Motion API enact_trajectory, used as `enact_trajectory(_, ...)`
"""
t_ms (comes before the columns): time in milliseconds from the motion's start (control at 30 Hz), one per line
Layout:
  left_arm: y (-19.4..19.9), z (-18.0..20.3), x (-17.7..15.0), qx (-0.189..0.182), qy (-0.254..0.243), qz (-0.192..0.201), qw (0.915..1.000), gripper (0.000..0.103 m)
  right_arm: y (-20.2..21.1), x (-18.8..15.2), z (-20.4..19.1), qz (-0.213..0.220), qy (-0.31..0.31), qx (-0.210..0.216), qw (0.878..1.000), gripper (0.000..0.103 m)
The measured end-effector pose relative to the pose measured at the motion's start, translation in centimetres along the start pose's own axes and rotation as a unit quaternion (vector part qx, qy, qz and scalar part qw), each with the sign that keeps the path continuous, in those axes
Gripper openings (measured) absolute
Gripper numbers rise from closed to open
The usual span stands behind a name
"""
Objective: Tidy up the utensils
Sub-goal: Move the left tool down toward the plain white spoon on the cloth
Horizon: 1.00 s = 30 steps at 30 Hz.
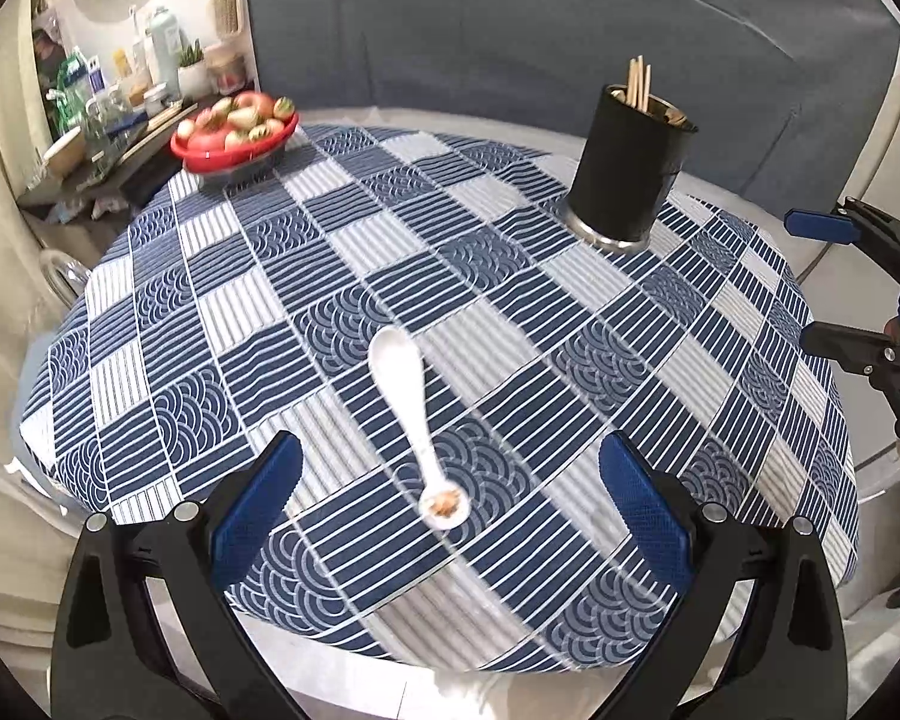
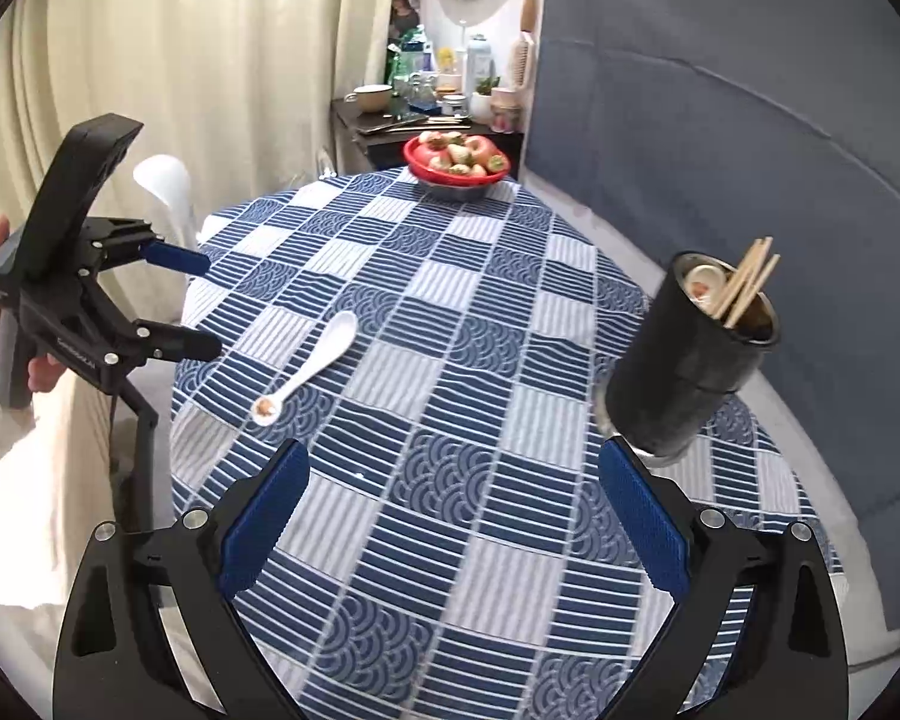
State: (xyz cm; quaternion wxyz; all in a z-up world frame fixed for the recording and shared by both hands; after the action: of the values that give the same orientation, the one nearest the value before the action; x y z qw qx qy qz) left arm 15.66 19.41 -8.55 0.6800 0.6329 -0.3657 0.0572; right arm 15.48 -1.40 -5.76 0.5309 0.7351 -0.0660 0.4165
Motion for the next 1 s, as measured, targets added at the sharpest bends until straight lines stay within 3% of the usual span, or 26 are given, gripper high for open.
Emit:
enact_trajectory(133,-0.6,-2.4,-0.5,-0.017,-0.004,-0.008,0.9998,0.097,-1.6,0.6,-1.4,0.004,-0.023,-0.013,1.000,0.093)
enact_trajectory(367,-2.7,-6.6,0.1,-0.032,-0.065,-0.031,0.9969,0.097,-4.3,1.1,-3.5,0.027,-0.081,-0.016,0.996,0.093)
enact_trajectory(567,-6.0,-9.2,1.0,-0.090,-0.094,-0.049,0.9904,0.097,-6.7,0.9,-5.8,0.033,-0.080,-0.059,0.995,0.093)
enact_trajectory(667,-7.9,-9.6,1.5,-0.096,-0.122,-0.057,0.9863,0.097,-8.3,0.3,-6.9,0.020,-0.081,-0.076,0.994,0.093)
enact_trajectory(733,-8.8,-9.7,1.5,-0.111,-0.135,-0.062,0.9826,0.097,-9.9,-0.5,-7.9,-0.002,-0.089,-0.063,0.994,0.094)
enact_trajectory(800,-10.2,-9.6,1.7,-0.132,-0.158,-0.069,0.9762,0.097,-11.5,-1.5,-8.6,-0.032,-0.104,-0.048,0.993,0.094)
enact_trajectory(1000,-12.9,-8.8,2.4,-0.169,-0.212,-0.078,0.9594,0.097,-15.1,-4.1,-10.3,-0.080,-0.151,-0.069,0.983,0.094)
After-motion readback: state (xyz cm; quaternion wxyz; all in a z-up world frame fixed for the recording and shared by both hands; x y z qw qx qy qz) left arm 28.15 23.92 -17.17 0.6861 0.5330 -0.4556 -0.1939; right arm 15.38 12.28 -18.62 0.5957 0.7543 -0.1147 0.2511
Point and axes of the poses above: each gripper's, at about its wrist camera, not at the fingertips, and y roughly against the way its jaws point, z to its right, x to its top, the point moved 4 cm from there along -y, roughly the way its jaws point, and after that the axes turned 13 degrees about -y, right-handed, at the moved point
